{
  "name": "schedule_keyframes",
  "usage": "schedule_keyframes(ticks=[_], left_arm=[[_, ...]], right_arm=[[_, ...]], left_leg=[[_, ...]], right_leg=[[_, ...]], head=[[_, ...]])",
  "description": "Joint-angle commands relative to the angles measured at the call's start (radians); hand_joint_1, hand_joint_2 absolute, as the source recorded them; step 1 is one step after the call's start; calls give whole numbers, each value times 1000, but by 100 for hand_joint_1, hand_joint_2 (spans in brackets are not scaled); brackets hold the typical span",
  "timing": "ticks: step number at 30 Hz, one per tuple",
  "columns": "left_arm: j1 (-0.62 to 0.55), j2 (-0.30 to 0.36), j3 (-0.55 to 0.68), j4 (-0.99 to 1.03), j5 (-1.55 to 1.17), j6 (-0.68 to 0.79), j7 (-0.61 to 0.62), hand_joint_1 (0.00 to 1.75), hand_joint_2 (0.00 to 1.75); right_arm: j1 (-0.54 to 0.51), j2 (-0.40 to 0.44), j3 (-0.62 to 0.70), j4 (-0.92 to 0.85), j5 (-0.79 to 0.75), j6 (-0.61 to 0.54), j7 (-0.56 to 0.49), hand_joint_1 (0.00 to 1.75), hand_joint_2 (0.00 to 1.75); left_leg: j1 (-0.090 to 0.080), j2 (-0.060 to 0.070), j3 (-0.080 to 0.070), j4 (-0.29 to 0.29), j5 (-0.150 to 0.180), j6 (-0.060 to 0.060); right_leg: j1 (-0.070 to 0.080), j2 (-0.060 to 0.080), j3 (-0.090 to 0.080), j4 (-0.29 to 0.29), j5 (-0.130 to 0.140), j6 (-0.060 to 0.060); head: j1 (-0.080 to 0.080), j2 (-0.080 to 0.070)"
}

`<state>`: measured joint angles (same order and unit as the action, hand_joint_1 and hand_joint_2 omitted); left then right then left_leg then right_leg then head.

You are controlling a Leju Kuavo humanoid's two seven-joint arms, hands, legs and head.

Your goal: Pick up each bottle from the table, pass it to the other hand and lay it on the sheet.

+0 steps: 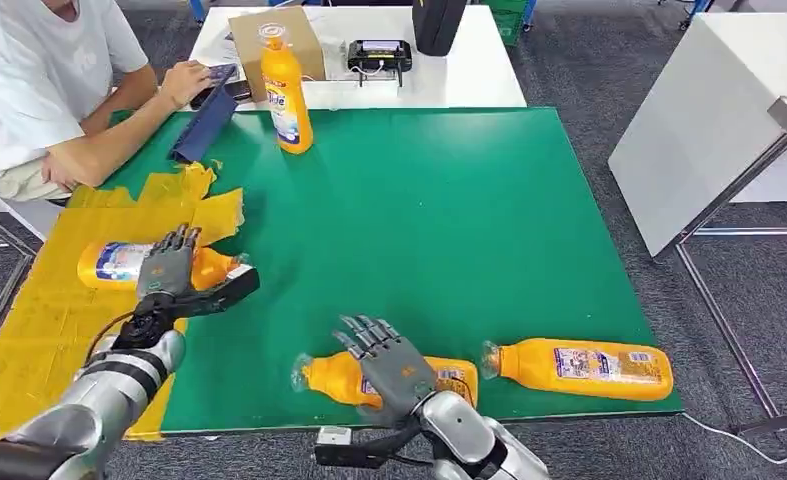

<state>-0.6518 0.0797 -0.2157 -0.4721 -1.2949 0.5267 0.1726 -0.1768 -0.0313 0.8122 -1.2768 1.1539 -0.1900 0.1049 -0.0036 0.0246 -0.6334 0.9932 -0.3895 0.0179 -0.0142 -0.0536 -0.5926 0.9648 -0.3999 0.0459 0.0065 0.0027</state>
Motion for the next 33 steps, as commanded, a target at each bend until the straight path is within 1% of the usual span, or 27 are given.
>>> schedule_keyframes(ticks=[1, 2, 4, 8, 9, 12, 14, 16, 17, 20, 21, 22, 23, 25, 26, 27, 28, 29, 30, 33], left_arm=[[198, -97, 221, -487, 253, 12, -163, 0, 175], [222, -99, 220, -541, 285, -4, -174, 0, 175], [249, -100, 221, -600, 318, -11, -183, 0, 175], [316, -109, 216, -723, 373, -14, -214, 0, 175], [327, -110, 212, -742, 376, -16, -216, 0, 175], [348, -114, 200, -771, 374, -20, -217, 0, 175], [356, -118, 199, -777, 375, -16, -218, 0, 175], [357, -119, 198, -777, 375, -15, -218, 0, 175], [358, -120, 198, -779, 377, -13, -219, 0, 175], [369, -126, 187, -798, 399, -22, -231, 0, 175], [371, -129, 182, -805, 401, -22, -233, 0, 175], [370, -133, 174, -808, 406, -22, -236, 0, 175], [370, -135, 169, -809, 411, -22, -238, 0, 175], [370, -137, 167, -809, 411, -22, -238, 0, 175], [370, -137, 167, -809, 411, -22, -238, 0, 175], [371, -138, 162, -813, 419, -21, -241, 0, 175], [372, -139, 155, -817, 424, -21, -247, 0, 175], [376, -141, 146, -825, 433, -22, -252, 0, 175], [377, -142, 143, -828, 435, -22, -253, 0, 175], [383, -144, 126, -844, 449, -24, -264, 0, 175]], right_arm=[[71, -48, -137, 31, 73, 8, 50, 0, 175], [80, -52, -146, 26, 80, 11, 53, 0, 175], [94, -56, -161, 16, 85, 14, 59, 0, 175], [123, -64, -201, -9, 109, 19, 84, 0, 175], [127, -64, -208, -11, 116, 23, 87, 0, 175], [134, -64, -221, -15, 131, 31, 99, 0, 175], [135, -64, -226, -14, 133, 35, 105, 0, 175], [133, -64, -227, -15, 133, 35, 105, 0, 175], [132, -63, -232, -12, 136, 40, 112, 0, 175], [128, -68, -246, 11, 153, 74, 142, 0, 175], [125, -70, -249, 25, 157, 85, 151, 0, 175], [122, -74, -254, 42, 160, 92, 155, 17, 175], [120, -75, -256, 53, 160, 95, 154, 28, 175], [120, -78, -257, 54, 160, 94, 153, 28, 175], [120, -78, -257, 54, 160, 94, 153, 131, 175], [117, -74, -261, 70, 162, 100, 159, 145, 175], [118, -75, -263, 74, 161, 103, 160, 166, 175], [117, -76, -263, 85, 160, 111, 161, 173, 175], [116, -77, -263, 88, 159, 113, 161, 173, 175], [110, -81, -261, 108, 154, 127, 162, 175, 175]], left_leg=[[0, -3, 3, -1, -2, 0], [0, -2, 2, -1, -1, 0], [1, -3, 5, 0, -4, -1], [0, 0, 0, 0, -2, 0], [0, -2, 3, 0, -4, -1], [0, -1, 1, 0, -3, 0], [2, -2, 6, 1, -6, -1], [0, -1, 1, 0, -3, 0], [1, -2, 3, 0, -4, -1], [0, -1, 1, 0, -2, 0], [1, -2, 4, 0, -4, -1], [0, -2, 3, 0, -3, -1], [0, -2, 2, -1, -3, 0], [1, -4, 4, 0, -3, -1], [0, -3, 3, -1, -2, 0], [1, -4, 5, -1, -3, -1], [0, -3, 4, -1, -3, -1], [1, -4, 6, 0, -4, -1], [0, -2, 3, -1, -2, 0], [0, -3, 4, -1, -2, 0]], right_leg=[[0, 1, 4, -1, -2, -1], [-1, 1, 2, -1, -1, 0], [0, 3, 6, -1, -4, -1], [0, 2, 0, -1, -1, -1], [0, 4, 3, -1, -3, -1], [0, 2, 1, -1, -2, -1], [1, 6, 6, 0, -5, -2], [0, 2, 1, -1, -2, -1], [0, 3, 4, -1, -3, -1], [0, 2, 1, -1, -1, -1], [0, 3, 4, -1, -3, -1], [0, 3, 3, -2, -2, -1], [0, 2, 3, -2, -2, -1], [0, 1, 5, -2, -2, -1], [0, 1, 4, -2, -2, -1], [0, 2, 6, -2, -3, -2], [0, 2, 4, -2, -2, -1], [0, 3, 7, -2, -3, -2], [0, 1, 3, -2, -1, -1], [0, 1, 4, -2, -1, -1]], head=[[0, 0], [0, 0], [0, 0], [-1, 0], [0, 0], [0, 0], [0, 0], [0, 0], [0, 0], [0, 0], [0, 0], [0, 0], [0, 0], [0, 0], [0, 0], [0, 0], [0, 0], [0, 0], [0, 0], [0, 0]])
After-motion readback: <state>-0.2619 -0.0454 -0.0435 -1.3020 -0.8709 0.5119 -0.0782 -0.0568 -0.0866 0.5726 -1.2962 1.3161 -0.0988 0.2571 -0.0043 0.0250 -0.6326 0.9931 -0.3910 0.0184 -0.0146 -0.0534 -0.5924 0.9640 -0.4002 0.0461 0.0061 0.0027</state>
